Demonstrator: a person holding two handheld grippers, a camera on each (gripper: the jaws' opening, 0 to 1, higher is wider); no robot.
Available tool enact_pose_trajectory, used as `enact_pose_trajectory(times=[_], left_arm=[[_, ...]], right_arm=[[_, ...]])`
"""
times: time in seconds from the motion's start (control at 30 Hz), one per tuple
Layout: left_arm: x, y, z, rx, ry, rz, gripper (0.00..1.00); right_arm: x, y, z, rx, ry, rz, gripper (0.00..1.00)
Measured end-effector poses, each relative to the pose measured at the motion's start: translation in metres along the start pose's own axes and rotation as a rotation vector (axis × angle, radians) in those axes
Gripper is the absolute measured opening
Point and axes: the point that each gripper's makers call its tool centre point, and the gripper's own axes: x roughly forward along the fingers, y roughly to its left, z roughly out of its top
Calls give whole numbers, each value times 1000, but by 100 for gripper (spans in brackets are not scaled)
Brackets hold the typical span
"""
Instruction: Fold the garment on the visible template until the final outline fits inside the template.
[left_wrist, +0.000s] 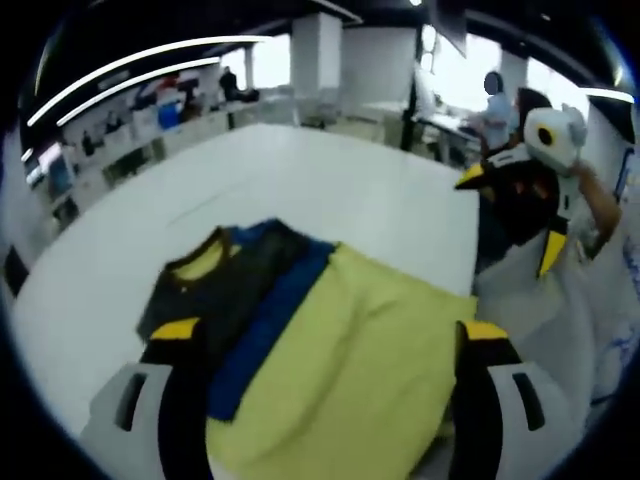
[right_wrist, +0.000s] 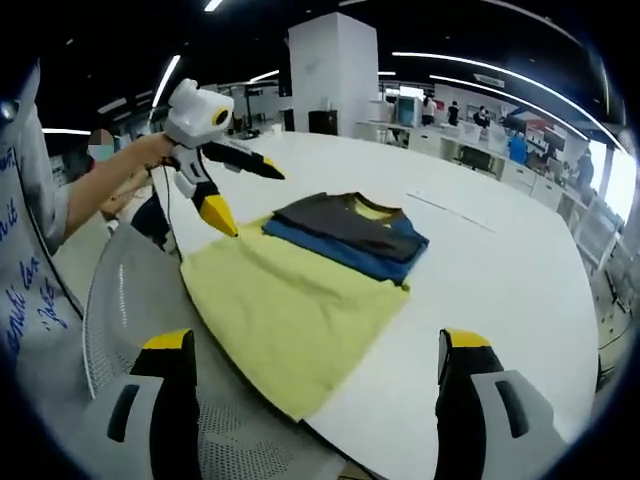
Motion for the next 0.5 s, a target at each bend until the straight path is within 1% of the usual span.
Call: enact_pose_trajectory(times=[0.17,0.27,0.33,0.43,0.5], left_arm=[[-21,-3,-5,13,-6,23,100],[-34,-7,-9,-2,-24,29,100],[-40,-7,-12,-14,-25,35,100],[-48,-7,-17,-11,-23,51,100],[-55,-7,-17,-17,-40,60,100]], right_arm=[[0,4,3,5,-9,-4,100],[0,4,5,5,-10,-17,100],[0,4,6,-1,-7,-21,100],[1,7,8,-5,-6,-24,100],[1,8,10,-9,-6,-24,100]])
